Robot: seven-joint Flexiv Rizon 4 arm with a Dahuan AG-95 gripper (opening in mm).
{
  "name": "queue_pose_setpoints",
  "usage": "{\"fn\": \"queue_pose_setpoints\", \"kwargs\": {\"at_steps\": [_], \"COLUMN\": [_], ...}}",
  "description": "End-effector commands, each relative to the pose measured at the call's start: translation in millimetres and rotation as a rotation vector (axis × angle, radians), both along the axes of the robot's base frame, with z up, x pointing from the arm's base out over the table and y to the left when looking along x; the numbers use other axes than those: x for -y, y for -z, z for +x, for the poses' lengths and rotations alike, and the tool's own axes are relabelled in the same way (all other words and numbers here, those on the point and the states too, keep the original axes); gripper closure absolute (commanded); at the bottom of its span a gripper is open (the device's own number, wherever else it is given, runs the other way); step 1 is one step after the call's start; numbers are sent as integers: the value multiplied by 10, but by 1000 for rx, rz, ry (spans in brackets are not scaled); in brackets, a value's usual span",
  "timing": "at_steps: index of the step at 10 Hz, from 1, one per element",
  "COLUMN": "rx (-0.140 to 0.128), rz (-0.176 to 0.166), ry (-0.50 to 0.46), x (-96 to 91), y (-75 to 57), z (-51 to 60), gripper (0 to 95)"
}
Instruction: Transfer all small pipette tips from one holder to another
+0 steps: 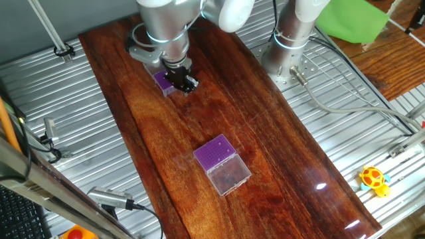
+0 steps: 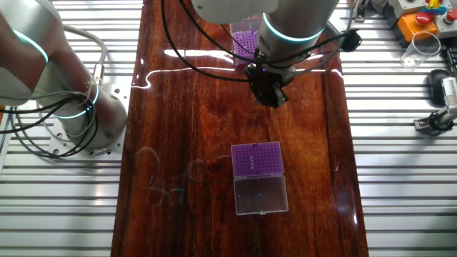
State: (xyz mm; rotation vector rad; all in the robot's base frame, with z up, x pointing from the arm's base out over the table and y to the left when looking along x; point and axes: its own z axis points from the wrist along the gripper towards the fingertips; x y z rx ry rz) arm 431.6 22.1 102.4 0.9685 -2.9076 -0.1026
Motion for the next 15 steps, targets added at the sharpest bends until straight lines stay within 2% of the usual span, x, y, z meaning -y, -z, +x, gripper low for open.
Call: {"fn": "queue_pose_setpoints", "kwargs": {"at_steps": [1,2,3,5,6,7,11,13,14,15], "rx": [25,28,29,26,26,33,33,35,38,49], "rz": [21,15,7,-2,-8,-43,-10,13,14,10], "ry": [95,144,179,206,205,183,15,-15,-1,37], "x": [-441,-749,-981,-1234,-1233,-1212,-1212,-1212,-1258,-1439], "y": [103,121,121,111,111,123,123,123,126,144], "z": [21,43,66,88,94,94,94,94,70,-34], "gripper": [950,950,950,950,950,950,950,950,760,760]}}
